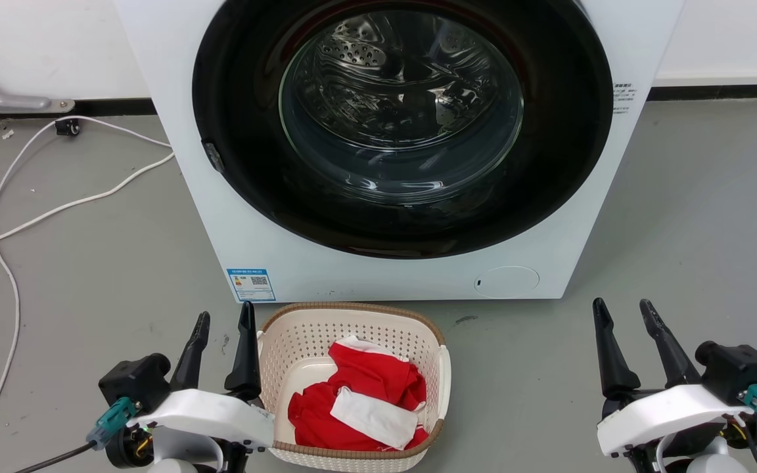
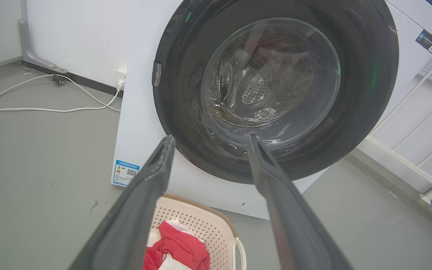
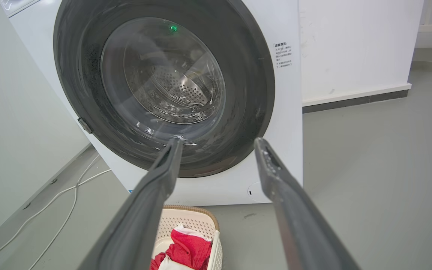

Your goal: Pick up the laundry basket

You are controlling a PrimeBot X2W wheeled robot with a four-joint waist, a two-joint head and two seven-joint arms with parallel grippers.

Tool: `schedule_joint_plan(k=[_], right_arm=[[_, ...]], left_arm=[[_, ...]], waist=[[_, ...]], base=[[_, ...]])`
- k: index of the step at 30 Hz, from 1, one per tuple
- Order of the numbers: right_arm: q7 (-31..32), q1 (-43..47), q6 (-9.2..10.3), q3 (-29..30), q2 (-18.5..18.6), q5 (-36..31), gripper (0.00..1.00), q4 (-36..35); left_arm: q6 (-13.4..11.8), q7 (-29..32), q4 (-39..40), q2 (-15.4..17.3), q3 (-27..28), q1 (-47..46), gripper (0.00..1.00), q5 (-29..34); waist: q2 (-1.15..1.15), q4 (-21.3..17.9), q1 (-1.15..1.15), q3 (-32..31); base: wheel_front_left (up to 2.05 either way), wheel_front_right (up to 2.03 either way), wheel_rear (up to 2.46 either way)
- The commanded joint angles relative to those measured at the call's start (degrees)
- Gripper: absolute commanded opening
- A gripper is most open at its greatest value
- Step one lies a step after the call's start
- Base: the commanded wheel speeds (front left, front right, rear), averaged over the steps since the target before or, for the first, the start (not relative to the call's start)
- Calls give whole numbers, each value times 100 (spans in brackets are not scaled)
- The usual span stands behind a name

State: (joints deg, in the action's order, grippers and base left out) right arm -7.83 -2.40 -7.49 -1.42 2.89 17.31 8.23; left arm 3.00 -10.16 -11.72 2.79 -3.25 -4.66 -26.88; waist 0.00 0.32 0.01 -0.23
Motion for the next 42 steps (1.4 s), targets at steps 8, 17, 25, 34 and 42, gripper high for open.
schedule_joint_plan(k=[8, 17, 25, 34, 42], right_arm=[[17, 51, 0, 28, 3, -573, 100, -60], [37, 85, 1, 57, 2, -1022, 100, -54], [11, 108, 1, 66, 0, -1353, 100, -39], [-38, 132, 1, 78, -2, -1663, 100, -7], [-69, 126, 1, 96, -3, -1846, 100, 0]], left_arm=[[-84, -138, 28, 16, -5, -89, 100, 538], [-99, -243, 19, 16, -2, -70, 100, 1008], [-137, -337, -67, 16, -47, -48, 100, 1344], [-189, -452, -136, 14, -94, -72, 100, 1577], [-213, -519, -157, 14, -120, -77, 100, 1823]], waist=[[0, 5, -1, -9], [0, 21, -1, -16], [0, 29, -1, -35], [0, 45, -1, -38], [0, 51, -1, -30]], base=[[0, 0, 0], [0, 0, 0], [0, 0, 0], [0, 0, 0], [0, 0, 0]])
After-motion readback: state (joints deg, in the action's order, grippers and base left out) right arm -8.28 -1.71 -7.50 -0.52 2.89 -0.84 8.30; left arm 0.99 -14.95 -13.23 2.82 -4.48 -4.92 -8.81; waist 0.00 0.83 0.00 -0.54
